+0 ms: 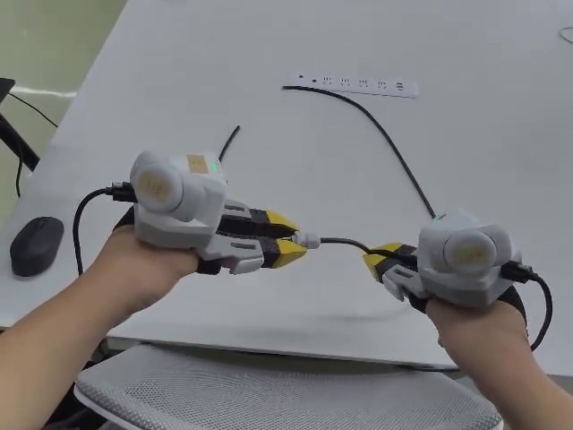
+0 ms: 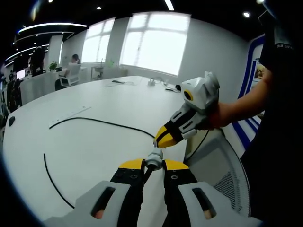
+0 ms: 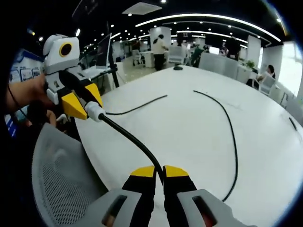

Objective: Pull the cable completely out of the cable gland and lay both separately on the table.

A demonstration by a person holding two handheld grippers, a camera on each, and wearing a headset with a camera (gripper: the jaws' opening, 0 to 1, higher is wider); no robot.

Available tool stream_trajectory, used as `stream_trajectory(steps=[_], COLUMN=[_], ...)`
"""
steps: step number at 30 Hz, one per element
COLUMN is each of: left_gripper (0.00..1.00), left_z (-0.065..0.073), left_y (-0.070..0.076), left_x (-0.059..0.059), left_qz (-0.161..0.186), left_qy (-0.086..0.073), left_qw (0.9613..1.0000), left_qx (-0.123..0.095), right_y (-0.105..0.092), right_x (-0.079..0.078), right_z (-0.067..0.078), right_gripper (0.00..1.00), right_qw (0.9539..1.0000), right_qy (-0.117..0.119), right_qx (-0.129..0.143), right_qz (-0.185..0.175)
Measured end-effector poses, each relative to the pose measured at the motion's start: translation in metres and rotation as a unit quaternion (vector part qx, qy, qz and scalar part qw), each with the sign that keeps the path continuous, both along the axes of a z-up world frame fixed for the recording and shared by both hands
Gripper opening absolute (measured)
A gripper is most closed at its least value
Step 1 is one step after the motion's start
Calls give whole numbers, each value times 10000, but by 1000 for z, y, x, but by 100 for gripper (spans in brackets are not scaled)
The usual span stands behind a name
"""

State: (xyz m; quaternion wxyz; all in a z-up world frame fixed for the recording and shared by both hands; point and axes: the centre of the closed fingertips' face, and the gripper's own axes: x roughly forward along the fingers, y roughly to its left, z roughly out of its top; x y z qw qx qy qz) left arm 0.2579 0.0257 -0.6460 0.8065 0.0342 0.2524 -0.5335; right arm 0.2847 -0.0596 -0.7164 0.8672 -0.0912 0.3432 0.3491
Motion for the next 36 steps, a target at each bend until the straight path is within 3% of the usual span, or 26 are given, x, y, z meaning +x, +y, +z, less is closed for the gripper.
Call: stream_trajectory(steps=[3,9,17,23,30,36], left_gripper=[15,15,15,15,15,15], left_z=[0,-1,-4,-4,-3,-2], left_y=[0,0,3,5,4,5], left_x=[0,-2,-3,-2,0,1], left_qz=[11,12,27,82,98,75], left_qy=[-8,11,19,31,69,65], left_qw=[10000,10000,10000,10000,9999,10000], left_qx=[-13,-17,23,29,-7,-9], right_y=[-3,-6,-5,-6,-6,-3], right_x=[-1,-2,-6,-6,-6,-7], right_z=[-8,-16,-16,-12,-8,0], right_gripper=[0,0,1,2,2,3], right_qw=[9989,9968,9964,9970,9992,9999], right_qy=[277,535,585,491,236,-78], right_qx=[217,333,362,445,210,-116], right_qz=[-298,-486,-492,-406,-260,85])
